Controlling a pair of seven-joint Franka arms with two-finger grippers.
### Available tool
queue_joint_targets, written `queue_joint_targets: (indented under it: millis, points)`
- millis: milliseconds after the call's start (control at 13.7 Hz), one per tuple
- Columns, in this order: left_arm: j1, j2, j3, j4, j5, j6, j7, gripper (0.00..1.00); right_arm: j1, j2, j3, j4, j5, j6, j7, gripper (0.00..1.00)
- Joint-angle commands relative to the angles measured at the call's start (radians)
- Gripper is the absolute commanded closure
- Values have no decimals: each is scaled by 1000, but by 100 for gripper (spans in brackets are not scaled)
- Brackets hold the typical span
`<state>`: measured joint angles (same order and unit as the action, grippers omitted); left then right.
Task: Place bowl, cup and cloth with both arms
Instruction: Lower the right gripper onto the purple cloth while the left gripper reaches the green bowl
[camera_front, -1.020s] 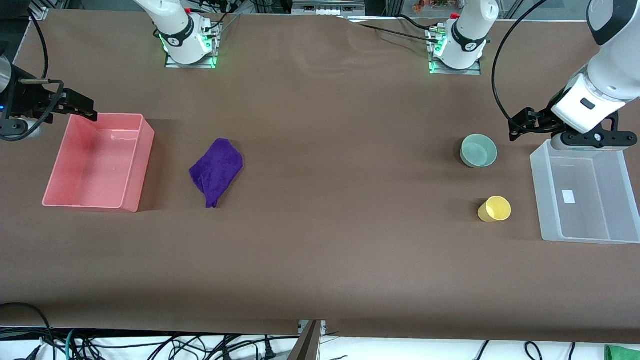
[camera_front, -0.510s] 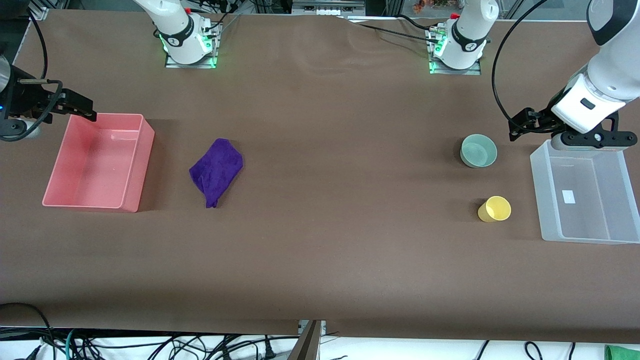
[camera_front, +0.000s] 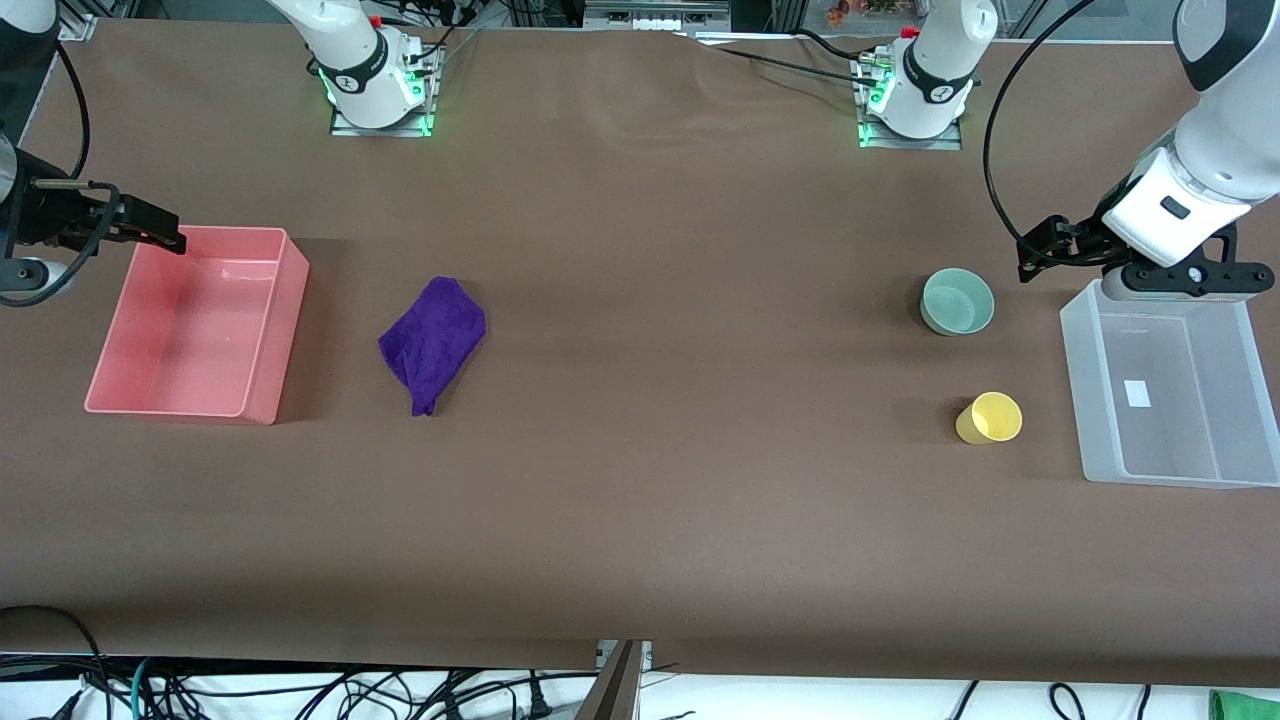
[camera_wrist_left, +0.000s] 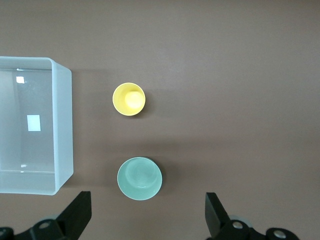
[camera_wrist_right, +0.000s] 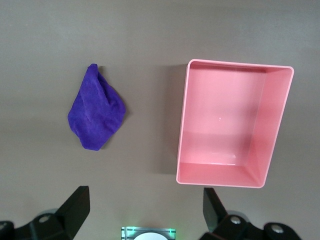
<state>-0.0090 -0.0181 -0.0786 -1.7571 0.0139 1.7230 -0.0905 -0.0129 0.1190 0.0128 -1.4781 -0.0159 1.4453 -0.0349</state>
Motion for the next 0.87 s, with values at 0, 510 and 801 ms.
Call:
queue_joint_targets:
  millis: [0,510,801]
  points:
    - [-2,-6,0,-4,-8,-10,5,0,-12,10,7,-31,-9,30,-11,0]
    - [16,39,5,-22,1,-103,122,0,4,108,74,-336,5,442,44,0]
    - [110,61,3,-192,3,33,381,0,14,186,202,-498,2,752,349,0]
